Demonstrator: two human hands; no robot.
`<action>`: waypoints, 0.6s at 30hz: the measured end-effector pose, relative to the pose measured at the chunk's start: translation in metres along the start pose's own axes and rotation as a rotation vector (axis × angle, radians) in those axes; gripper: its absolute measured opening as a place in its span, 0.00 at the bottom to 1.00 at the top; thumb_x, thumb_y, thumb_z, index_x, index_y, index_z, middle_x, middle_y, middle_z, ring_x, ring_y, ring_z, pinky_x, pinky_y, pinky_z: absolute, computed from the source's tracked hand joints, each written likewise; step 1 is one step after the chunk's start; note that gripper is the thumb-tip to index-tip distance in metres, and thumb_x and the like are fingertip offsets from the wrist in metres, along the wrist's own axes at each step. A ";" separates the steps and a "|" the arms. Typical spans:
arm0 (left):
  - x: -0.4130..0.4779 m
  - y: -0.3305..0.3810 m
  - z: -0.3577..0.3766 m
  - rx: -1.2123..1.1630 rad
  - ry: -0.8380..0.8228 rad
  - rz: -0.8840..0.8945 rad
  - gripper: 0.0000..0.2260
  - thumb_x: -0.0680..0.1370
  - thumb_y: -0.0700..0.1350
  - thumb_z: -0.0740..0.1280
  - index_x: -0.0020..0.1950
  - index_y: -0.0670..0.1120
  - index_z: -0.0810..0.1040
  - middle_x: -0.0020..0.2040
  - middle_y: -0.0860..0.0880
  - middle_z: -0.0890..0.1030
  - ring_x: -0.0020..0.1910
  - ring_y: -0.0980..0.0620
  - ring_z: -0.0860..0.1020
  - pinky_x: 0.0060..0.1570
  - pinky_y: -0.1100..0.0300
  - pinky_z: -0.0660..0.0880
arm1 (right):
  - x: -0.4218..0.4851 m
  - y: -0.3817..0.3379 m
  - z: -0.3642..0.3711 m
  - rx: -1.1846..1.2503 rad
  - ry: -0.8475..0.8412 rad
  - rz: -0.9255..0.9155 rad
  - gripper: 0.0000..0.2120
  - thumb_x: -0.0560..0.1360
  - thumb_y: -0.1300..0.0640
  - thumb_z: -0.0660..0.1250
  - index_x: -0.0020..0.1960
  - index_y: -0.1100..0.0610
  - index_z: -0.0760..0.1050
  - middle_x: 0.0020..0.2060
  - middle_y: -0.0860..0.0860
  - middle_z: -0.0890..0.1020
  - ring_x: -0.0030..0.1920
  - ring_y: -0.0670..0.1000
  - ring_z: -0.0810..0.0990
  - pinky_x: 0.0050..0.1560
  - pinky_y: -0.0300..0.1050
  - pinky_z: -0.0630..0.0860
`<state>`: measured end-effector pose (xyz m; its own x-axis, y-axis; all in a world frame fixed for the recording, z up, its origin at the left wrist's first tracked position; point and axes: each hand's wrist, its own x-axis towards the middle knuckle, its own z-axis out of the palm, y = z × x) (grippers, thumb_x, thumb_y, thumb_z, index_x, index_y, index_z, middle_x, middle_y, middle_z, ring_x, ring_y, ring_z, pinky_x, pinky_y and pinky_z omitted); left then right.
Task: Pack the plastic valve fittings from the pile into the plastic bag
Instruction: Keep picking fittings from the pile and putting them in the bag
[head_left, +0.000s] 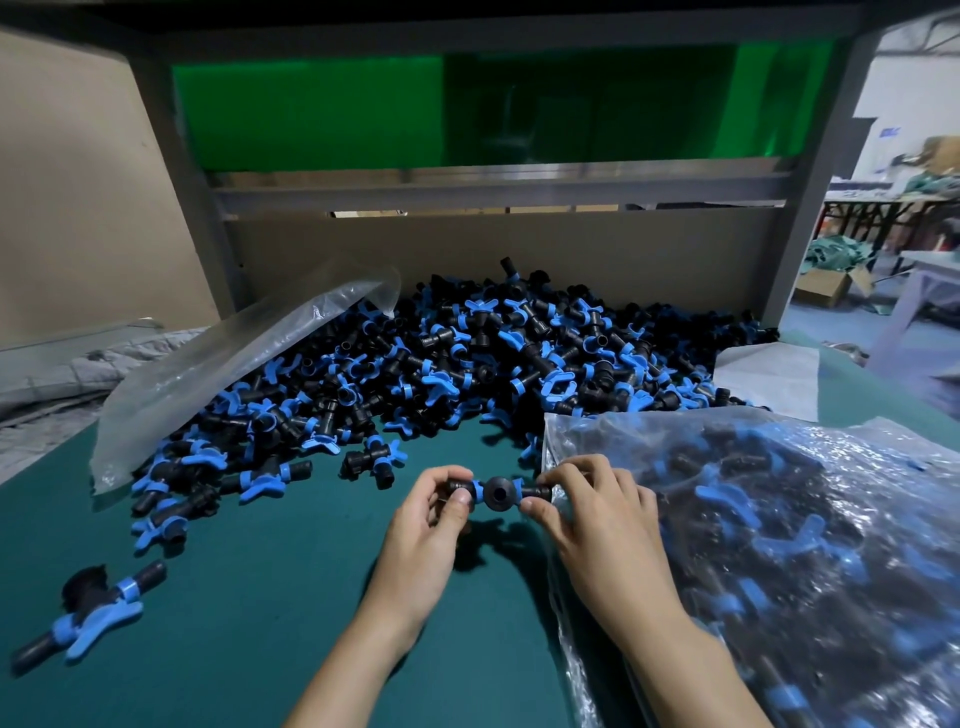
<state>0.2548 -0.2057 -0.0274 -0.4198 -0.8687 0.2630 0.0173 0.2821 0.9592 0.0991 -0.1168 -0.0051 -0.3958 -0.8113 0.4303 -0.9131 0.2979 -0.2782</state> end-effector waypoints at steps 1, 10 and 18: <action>0.000 0.001 0.000 -0.013 0.011 -0.012 0.09 0.82 0.45 0.64 0.51 0.60 0.78 0.42 0.62 0.81 0.42 0.62 0.77 0.44 0.64 0.71 | -0.001 -0.001 -0.001 0.010 0.002 0.002 0.17 0.78 0.35 0.56 0.59 0.42 0.72 0.56 0.42 0.71 0.57 0.49 0.70 0.53 0.45 0.60; -0.017 0.008 0.001 -0.056 0.208 -0.002 0.10 0.81 0.43 0.64 0.50 0.59 0.78 0.41 0.58 0.81 0.41 0.58 0.80 0.49 0.53 0.75 | -0.002 -0.013 -0.018 0.097 0.105 -0.034 0.39 0.64 0.77 0.61 0.70 0.49 0.67 0.56 0.49 0.67 0.52 0.50 0.64 0.47 0.43 0.70; -0.042 0.031 0.023 -0.009 0.066 0.116 0.09 0.78 0.40 0.68 0.51 0.54 0.80 0.48 0.57 0.84 0.50 0.61 0.81 0.49 0.72 0.73 | 0.033 -0.031 -0.090 0.694 0.304 -0.093 0.19 0.77 0.67 0.62 0.59 0.48 0.78 0.47 0.48 0.77 0.45 0.41 0.75 0.45 0.30 0.69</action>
<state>0.2522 -0.1515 -0.0109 -0.3536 -0.8553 0.3786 0.0706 0.3792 0.9226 0.1053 -0.1072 0.0950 -0.4215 -0.6136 0.6677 -0.7129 -0.2309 -0.6622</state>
